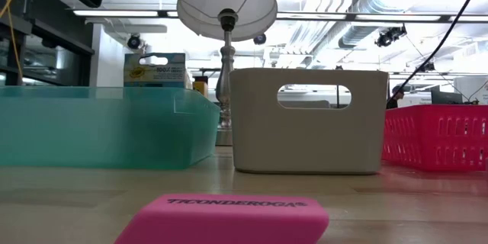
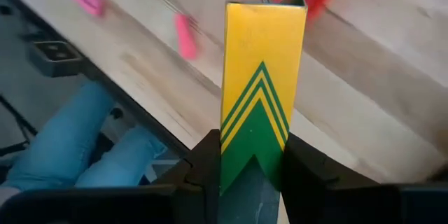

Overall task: Pick & Place School Supplies
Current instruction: Put the yellow box of crayons into the green bin

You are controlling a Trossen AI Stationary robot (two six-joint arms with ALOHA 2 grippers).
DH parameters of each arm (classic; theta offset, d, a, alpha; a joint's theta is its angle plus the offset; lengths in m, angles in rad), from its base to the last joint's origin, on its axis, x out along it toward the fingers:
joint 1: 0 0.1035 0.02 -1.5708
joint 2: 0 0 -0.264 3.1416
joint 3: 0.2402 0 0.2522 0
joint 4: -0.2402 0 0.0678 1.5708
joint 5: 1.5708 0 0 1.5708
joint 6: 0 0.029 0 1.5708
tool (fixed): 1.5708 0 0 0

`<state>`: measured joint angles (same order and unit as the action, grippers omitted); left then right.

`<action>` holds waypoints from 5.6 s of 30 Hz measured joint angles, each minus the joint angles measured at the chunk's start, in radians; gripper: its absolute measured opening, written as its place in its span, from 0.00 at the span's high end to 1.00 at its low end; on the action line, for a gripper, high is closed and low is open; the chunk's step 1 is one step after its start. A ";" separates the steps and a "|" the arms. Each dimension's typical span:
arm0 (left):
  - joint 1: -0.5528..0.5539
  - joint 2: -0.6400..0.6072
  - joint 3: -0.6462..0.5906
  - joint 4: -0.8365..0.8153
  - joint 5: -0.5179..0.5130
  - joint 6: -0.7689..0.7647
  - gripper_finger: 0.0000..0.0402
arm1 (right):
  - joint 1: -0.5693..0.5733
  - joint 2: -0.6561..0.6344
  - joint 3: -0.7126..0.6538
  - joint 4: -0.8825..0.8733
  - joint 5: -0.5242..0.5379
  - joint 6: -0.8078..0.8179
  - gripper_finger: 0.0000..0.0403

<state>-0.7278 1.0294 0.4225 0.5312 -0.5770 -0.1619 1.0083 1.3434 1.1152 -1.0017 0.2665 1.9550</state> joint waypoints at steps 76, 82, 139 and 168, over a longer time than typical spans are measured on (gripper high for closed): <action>0.150 0.000 0.001 0.008 0.318 -0.146 0.48 | -0.538 0.519 0.000 1.568 0.220 -1.692 0.75; 0.150 0.000 0.001 0.008 0.317 -0.146 0.48 | -0.556 0.533 0.000 1.594 0.201 -1.691 0.75; 0.319 0.166 0.120 -0.047 0.611 -0.213 0.48 | -0.578 0.530 0.000 1.481 0.093 -1.560 0.75; 0.414 0.232 0.393 -0.524 0.808 -0.169 0.48 | -0.554 0.530 0.000 1.434 0.089 -1.514 0.75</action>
<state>-0.3141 1.2615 0.8150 0.0076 0.2314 -0.3313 0.4538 1.8736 1.1152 0.4319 0.3559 0.4412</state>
